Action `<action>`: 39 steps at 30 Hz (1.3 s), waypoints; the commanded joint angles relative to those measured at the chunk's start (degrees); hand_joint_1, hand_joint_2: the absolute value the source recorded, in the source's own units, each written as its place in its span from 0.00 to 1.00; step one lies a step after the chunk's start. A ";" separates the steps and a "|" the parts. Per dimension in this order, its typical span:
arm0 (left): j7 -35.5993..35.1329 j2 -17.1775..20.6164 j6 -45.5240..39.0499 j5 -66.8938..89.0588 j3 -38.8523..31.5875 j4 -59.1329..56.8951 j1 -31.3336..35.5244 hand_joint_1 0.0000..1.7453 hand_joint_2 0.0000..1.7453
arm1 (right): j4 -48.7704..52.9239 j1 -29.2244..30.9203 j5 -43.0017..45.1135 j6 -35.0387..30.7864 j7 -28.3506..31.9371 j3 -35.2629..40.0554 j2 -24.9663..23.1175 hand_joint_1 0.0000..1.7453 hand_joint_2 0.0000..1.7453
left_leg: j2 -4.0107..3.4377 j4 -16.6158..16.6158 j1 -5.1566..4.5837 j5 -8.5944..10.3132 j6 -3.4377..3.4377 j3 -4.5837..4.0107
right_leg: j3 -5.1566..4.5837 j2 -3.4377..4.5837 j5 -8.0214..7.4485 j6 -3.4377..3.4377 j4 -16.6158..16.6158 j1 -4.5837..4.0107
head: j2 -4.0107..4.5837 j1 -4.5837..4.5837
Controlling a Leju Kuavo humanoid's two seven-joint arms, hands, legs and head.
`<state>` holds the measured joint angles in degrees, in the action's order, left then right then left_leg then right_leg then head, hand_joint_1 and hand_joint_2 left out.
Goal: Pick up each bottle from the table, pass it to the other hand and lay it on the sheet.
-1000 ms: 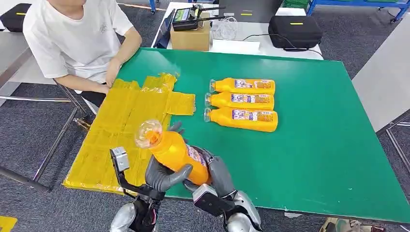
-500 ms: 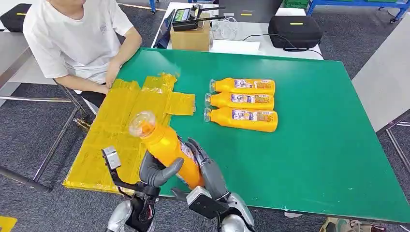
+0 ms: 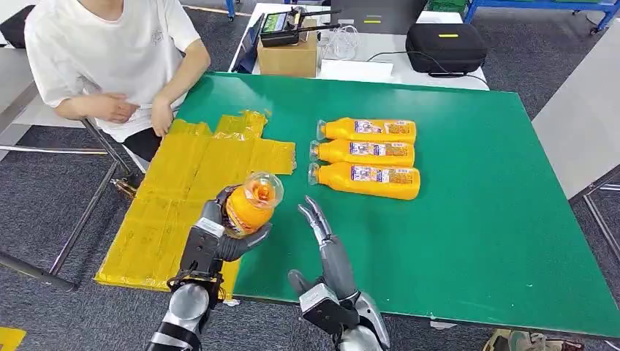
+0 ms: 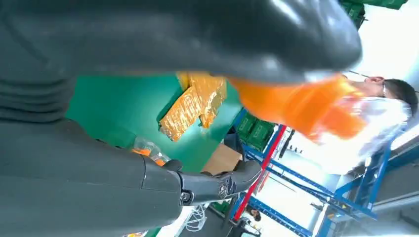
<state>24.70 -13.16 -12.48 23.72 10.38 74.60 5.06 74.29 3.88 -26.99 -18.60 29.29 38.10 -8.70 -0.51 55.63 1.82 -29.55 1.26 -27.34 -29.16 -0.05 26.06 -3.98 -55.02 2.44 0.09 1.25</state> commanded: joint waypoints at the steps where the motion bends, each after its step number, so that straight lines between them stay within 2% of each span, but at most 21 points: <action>1: -5.23 5.03 -4.29 17.72 0.11 -13.07 5.88 1.00 1.00 | -0.16 0.64 0.68 1.66 0.71 -1.39 1.72 0.00 0.00 | 0.10 -0.10 0.00 0.02 -0.10 0.11 | 0.13 -0.07 0.00 0.17 0.10 -0.03 | 0.00 0.00; 4: -5.23 5.03 -4.29 17.72 0.11 -13.07 5.88 1.00 1.00 | -0.16 0.64 0.68 1.66 0.71 -1.39 1.72 0.00 0.00 | 0.10 -0.10 0.00 0.02 -0.10 0.11 | 0.13 -0.07 0.00 0.17 0.10 -0.03 | 0.00 0.00; 6: -7.76 5.99 -5.96 23.34 -0.20 -16.74 7.56 1.00 1.00 | -0.23 0.51 1.27 2.18 0.85 -1.88 1.42 0.00 0.00 | 0.12 -0.14 0.02 0.03 -0.13 0.15 | 0.18 -0.09 -0.01 0.23 0.14 -0.07 | 0.00 0.00; 7: -18.85 8.30 -2.31 38.37 -1.54 -38.23 17.91 1.00 1.00 | -2.02 1.36 5.39 4.91 1.01 -2.74 -0.11 0.00 0.00 | 0.15 -0.22 0.02 0.08 -0.11 0.23 | 0.25 -0.11 -0.03 0.26 0.18 -0.07 | 0.00 0.00; 11: -19.13 8.44 0.30 37.31 -3.59 -42.24 20.15 1.00 1.00 | -2.87 1.68 5.84 5.37 0.95 -2.27 -0.26 0.00 0.00 | 0.00 -0.18 0.04 0.07 -0.12 0.33 | 0.33 0.04 -0.07 0.24 0.15 -0.09 | 0.00 -0.02; 16: -23.79 10.75 7.46 40.70 -4.45 -49.82 25.53 1.00 1.00 | -4.54 2.89 7.11 6.19 0.74 -1.65 -0.50 0.00 0.00 | -0.10 -0.18 0.03 0.07 -0.08 0.55 | 0.55 0.12 -0.09 0.21 0.07 -0.06 | 0.00 0.00; 17: -24.12 11.10 8.24 41.12 -4.45 -50.22 26.08 0.91 1.00 | -4.74 3.02 7.26 6.21 0.68 -1.71 -0.58 0.00 0.00 | -0.11 -0.14 0.04 0.05 -0.07 0.56 | 0.57 0.13 -0.08 0.18 0.04 -0.06 | 0.00 0.02; 18: -24.12 11.21 9.07 40.81 -5.08 -50.35 26.49 0.86 1.00 | -4.99 3.16 7.38 6.29 0.63 -1.72 -0.64 0.00 0.00 | -0.19 -0.21 0.06 0.10 -0.10 0.57 | 0.54 0.22 -0.16 0.28 0.09 -0.10 | 0.00 0.00; 20: -24.12 11.19 9.08 40.81 -5.09 -50.32 26.56 0.86 1.00 | -5.01 3.16 7.38 6.29 0.63 -1.72 -0.64 0.00 0.00 | -0.21 -0.18 0.03 0.05 -0.06 0.72 | 0.67 0.21 -0.09 0.18 -0.02 -0.04 | 0.00 0.00; 21: -23.30 10.89 10.77 39.56 -6.15 -50.30 26.59 0.37 1.00 | -5.31 3.29 7.46 6.41 0.63 -1.70 -0.71 0.00 0.00 | -0.33 -0.22 0.06 0.09 -0.10 0.71 | 0.60 0.33 -0.16 0.26 0.01 -0.09 | 0.00 0.00; 22: -21.94 10.92 12.59 38.78 -6.43 -50.20 26.73 0.13 1.00 | -5.62 3.43 7.60 6.41 0.62 -1.79 -0.85 0.00 0.00 | -0.31 -0.25 0.07 0.15 -0.13 0.64 | 0.55 0.29 -0.21 0.33 0.04 -0.12 | 0.00 0.02; 23: -19.81 11.11 14.62 38.42 -5.95 -49.98 26.66 0.03 1.00 | -5.87 3.50 7.78 6.43 0.66 -1.87 -0.92 0.00 0.00 | -0.33 -0.25 0.08 0.14 -0.09 0.70 | 0.57 0.30 -0.18 0.32 -0.01 -0.12 | 0.00 0.02; 26: -17.84 11.69 16.62 37.92 -5.47 -49.82 26.24 0.03 1.00 | -6.44 3.60 8.13 6.50 0.84 -1.92 -1.01 0.00 0.00 | -0.28 -0.24 0.06 0.11 -0.07 0.81 | 0.66 0.29 -0.12 0.26 -0.03 -0.09 | 0.00 0.04; 27: -17.84 11.69 16.62 37.92 -5.47 -49.82 26.24 0.00 1.00 | -6.44 3.60 8.13 6.50 0.84 -1.92 -1.01 0.00 0.00 | -0.17 -0.19 0.02 0.07 -0.02 0.87 | 0.78 0.20 -0.03 0.15 -0.12 -0.02 | 0.00 0.00; 30: -13.64 12.28 22.16 33.75 -6.26 -49.99 24.96 0.00 1.00 | -8.42 4.25 9.23 6.85 1.52 -1.79 -1.32 0.00 0.00 | -0.18 -0.20 0.03 0.08 -0.04 0.88 | 0.80 0.23 -0.05 0.16 -0.08 -0.04 | 0.00 0.00; 35: -11.30 11.66 23.65 30.05 -7.64 -49.54 23.46 0.00 1.00 | -8.87 4.25 9.50 6.78 1.82 -1.97 -1.41 0.00 0.00 | -0.27 -0.38 0.01 0.15 -0.09 0.90 | 0.80 0.36 -0.16 0.30 0.08 -0.04 | 0.00 0.00; 39: 1.50 10.24 36.65 12.85 -11.44 -41.30 18.55 0.00 1.00 | -7.97 3.73 9.55 7.09 2.33 -1.94 -1.05 0.00 0.00 | -0.19 -0.30 -0.02 0.11 -0.07 0.93 | 0.87 0.25 -0.10 0.23 0.00 0.00 | 0.00 0.00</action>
<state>14.57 -1.99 10.35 53.30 4.59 30.38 32.69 70.23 5.49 -17.73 -12.02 30.97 36.57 -10.49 -0.49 55.55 1.82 -29.49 1.33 -26.59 -28.33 -0.05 26.07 -3.95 -55.22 2.47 0.09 1.25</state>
